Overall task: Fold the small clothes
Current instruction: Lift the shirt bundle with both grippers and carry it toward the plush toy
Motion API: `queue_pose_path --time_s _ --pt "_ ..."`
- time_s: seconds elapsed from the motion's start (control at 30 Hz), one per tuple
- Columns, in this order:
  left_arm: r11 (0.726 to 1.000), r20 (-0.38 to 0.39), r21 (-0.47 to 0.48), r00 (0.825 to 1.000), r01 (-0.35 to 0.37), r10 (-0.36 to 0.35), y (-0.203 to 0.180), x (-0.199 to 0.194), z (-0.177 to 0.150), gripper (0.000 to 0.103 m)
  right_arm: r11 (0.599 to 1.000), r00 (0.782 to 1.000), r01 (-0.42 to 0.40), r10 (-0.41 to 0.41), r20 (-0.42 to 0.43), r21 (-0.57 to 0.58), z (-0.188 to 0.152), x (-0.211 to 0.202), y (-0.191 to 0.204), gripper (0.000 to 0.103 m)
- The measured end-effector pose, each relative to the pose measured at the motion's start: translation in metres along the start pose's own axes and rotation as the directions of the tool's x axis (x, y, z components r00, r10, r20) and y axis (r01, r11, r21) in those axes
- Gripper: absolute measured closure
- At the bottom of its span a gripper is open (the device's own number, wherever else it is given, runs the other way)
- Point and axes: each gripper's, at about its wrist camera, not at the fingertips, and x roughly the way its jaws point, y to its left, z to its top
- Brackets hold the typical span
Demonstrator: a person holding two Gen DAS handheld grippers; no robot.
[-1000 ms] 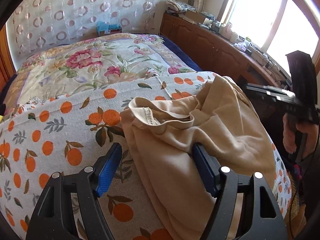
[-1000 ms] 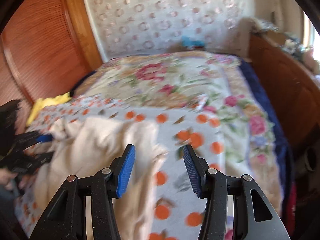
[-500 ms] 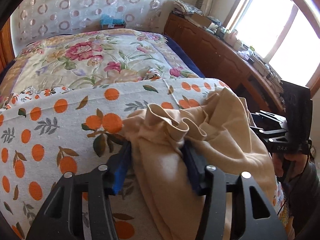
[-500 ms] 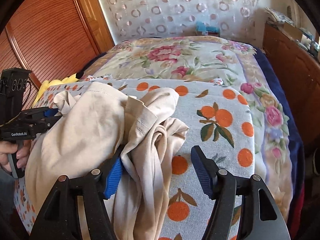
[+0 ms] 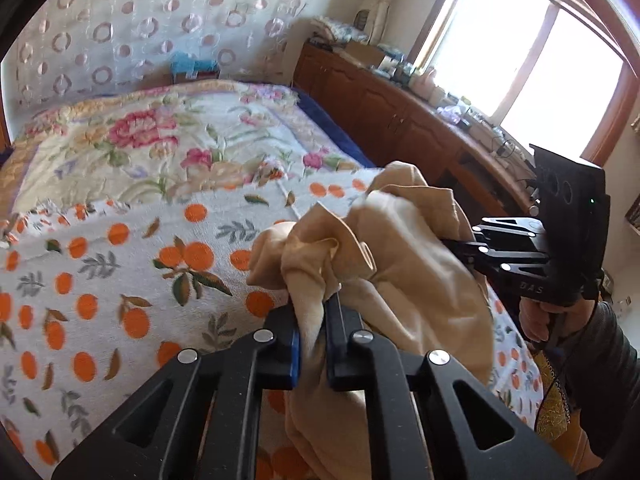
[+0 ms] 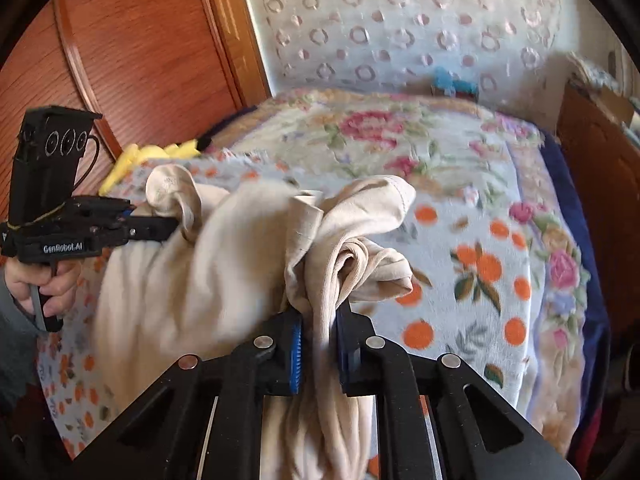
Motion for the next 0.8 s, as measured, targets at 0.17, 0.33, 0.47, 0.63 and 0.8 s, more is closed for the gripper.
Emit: queue_pose_path --time_s 0.17,0.33,0.47,0.63,0.8 --pt "0.999 0.118 0.026 0.993 -0.021 0.018 -0.002 -0.068 -0.011 0.093 0.997 0.995 -0.026 0.032 0.093 -0.074 0.027 -0.027 0.037 0.09" --pt "0.997 0.221 -0.018 0.972 -0.071 0.073 0.023 -0.134 -0.031 0.094 0.983 0.986 -0.059 0.085 0.145 -0.175 0.054 -0.026 0.088 0.09" --pt "0.988 0.273 -0.075 0.95 -0.138 0.153 0.056 -0.178 -0.052 0.095 0.964 0.976 -0.11 0.151 0.158 -0.241 0.077 -0.003 0.133 0.09" --pt "0.969 0.305 -0.138 0.922 -0.204 0.237 0.096 -0.218 -0.069 0.095 0.939 0.963 -0.176 0.226 0.144 -0.294 0.096 0.035 0.173 0.09" --pt "0.946 0.333 -0.208 0.892 -0.247 0.306 0.135 -0.253 -0.081 0.095 0.915 0.952 -0.221 0.278 0.129 -0.338 0.122 0.077 0.187 0.09"
